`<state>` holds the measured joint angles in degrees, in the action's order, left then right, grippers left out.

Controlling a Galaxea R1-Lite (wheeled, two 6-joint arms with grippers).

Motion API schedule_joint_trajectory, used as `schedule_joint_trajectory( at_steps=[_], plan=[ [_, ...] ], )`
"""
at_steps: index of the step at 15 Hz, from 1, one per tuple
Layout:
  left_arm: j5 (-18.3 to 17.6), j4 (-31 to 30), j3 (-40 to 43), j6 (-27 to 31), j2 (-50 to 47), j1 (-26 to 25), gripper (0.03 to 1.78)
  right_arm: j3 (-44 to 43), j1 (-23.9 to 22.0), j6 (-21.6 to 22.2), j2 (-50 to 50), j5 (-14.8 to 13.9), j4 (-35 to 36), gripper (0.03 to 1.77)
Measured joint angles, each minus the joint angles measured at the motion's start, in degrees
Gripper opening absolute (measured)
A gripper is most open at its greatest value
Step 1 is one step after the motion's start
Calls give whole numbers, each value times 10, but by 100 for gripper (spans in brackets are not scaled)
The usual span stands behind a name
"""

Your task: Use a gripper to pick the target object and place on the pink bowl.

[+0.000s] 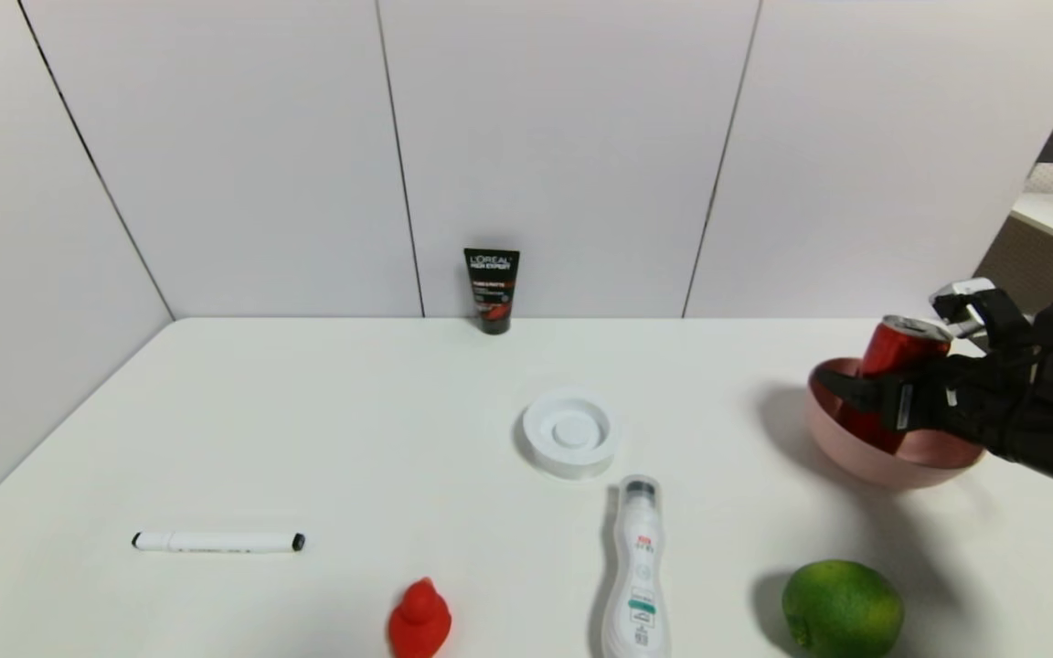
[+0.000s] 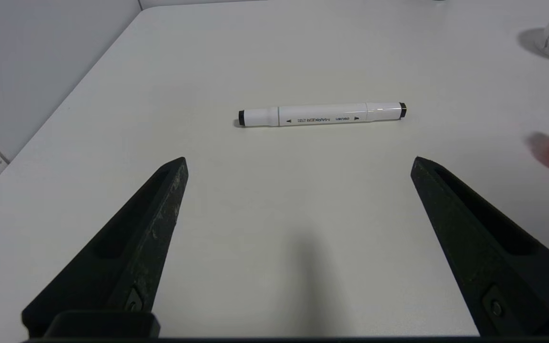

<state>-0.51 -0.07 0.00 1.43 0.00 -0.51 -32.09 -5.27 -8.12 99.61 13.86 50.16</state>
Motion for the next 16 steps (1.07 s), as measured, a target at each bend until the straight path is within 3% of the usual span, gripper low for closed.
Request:
schedule_joint_trajectory(
  at_steps=[8, 16],
  plan=[
    [0, 0, 0, 0, 0, 0, 169, 2, 1, 6, -58, 0, -50, 169],
    [0, 0, 0, 0, 0, 0, 169, 16, 2, 16, -188, -3, -169, 169]
  ],
)
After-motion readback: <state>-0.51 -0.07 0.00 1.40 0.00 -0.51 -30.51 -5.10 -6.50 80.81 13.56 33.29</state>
